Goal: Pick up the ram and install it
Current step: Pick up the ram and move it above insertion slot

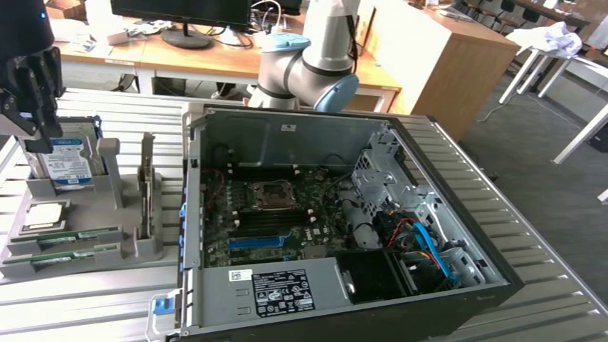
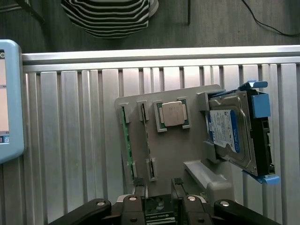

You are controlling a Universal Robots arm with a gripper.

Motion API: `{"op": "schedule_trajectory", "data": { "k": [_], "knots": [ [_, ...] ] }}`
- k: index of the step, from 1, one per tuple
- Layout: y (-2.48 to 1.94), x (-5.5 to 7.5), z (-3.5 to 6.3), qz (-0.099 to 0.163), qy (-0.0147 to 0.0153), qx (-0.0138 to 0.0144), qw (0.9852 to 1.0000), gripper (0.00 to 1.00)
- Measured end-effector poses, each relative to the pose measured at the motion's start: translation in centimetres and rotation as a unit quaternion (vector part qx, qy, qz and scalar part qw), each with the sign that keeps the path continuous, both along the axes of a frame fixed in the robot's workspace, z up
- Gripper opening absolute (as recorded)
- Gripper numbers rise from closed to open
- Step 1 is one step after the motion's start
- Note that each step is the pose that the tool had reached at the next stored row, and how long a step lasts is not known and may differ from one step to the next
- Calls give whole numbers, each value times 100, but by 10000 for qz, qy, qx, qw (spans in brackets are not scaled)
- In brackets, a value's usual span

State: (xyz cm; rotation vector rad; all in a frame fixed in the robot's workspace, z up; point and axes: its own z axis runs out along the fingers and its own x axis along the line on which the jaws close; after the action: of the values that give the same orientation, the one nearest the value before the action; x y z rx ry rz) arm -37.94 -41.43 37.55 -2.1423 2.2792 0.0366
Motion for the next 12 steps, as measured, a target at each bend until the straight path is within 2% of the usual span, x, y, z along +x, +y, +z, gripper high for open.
{"op": "schedule_trajectory", "data": {
  "k": [12],
  "knots": [
    [0,-212,-25,0,-8,0,10000,36]
  ]
}}
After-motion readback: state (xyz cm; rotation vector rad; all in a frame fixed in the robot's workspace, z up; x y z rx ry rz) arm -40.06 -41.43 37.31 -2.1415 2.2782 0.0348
